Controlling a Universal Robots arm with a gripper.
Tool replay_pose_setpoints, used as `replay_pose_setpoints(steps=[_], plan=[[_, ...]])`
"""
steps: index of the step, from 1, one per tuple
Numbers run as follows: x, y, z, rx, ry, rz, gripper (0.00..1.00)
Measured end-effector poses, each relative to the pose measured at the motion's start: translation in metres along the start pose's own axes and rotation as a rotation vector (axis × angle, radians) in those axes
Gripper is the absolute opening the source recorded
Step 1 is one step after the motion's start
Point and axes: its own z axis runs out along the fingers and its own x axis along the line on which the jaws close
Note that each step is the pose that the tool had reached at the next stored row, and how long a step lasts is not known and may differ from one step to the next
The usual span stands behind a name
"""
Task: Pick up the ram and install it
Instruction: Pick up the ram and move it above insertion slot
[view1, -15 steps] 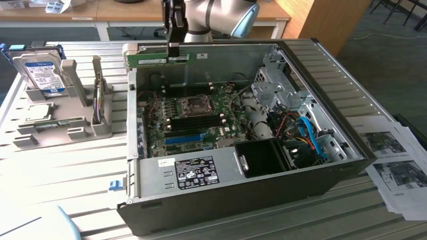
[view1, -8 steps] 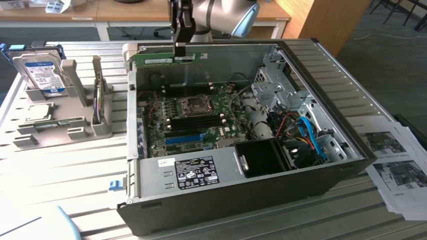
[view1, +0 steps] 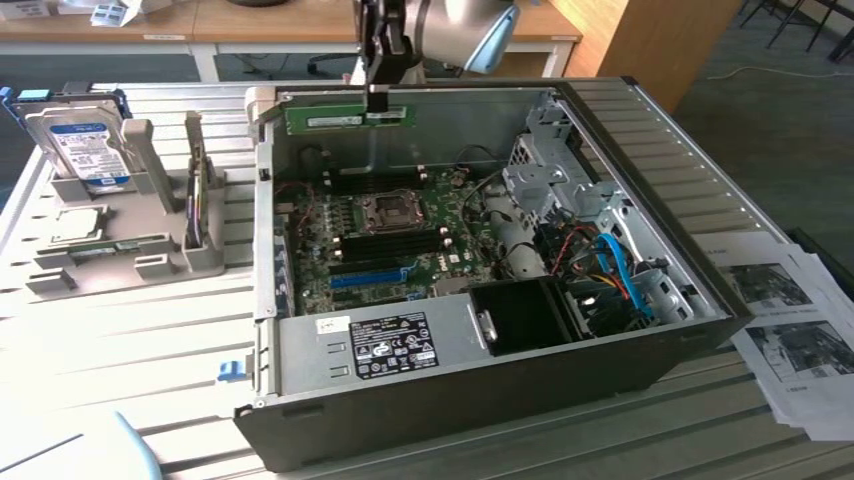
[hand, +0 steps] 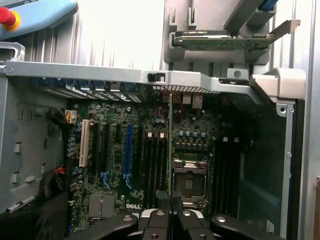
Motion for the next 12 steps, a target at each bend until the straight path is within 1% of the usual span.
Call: replay_pose_setpoints(steps=[12], plan=[[0.001, -0.0237, -0.0008, 0.0001, -0.0026, -0.001, 0.11]])
